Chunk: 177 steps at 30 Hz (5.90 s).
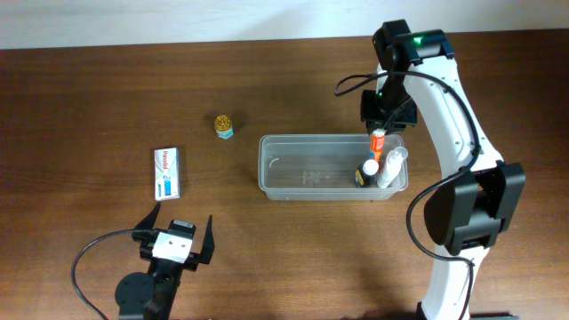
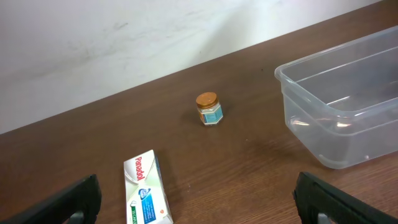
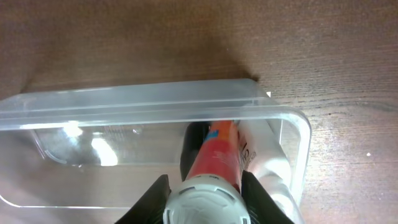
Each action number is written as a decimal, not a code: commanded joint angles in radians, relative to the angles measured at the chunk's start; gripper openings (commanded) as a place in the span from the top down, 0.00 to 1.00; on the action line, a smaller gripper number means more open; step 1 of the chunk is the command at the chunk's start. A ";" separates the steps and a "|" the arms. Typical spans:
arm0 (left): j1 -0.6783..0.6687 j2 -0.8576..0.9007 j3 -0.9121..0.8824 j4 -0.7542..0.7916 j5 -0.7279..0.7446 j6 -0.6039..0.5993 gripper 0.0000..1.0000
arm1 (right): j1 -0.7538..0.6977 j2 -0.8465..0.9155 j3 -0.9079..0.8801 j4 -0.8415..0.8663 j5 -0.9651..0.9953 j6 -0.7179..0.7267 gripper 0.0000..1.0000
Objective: Pack container
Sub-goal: 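Lower the orange tube upright into the container's right end, then open the right gripper and raise it away to the right, then move the left gripper over the white Panadol box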
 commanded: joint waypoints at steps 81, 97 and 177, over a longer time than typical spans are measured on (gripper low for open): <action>0.006 -0.007 -0.005 0.000 0.008 0.015 0.01 | -0.663 -0.137 0.289 -0.190 0.057 0.019 0.02; 0.006 -0.007 -0.004 0.125 0.005 0.015 0.01 | -0.663 -0.137 0.289 -0.189 0.057 0.019 0.02; 0.190 1.903 1.112 -0.469 -0.143 -0.240 0.01 | -0.663 -0.137 0.289 -0.189 0.057 0.019 0.02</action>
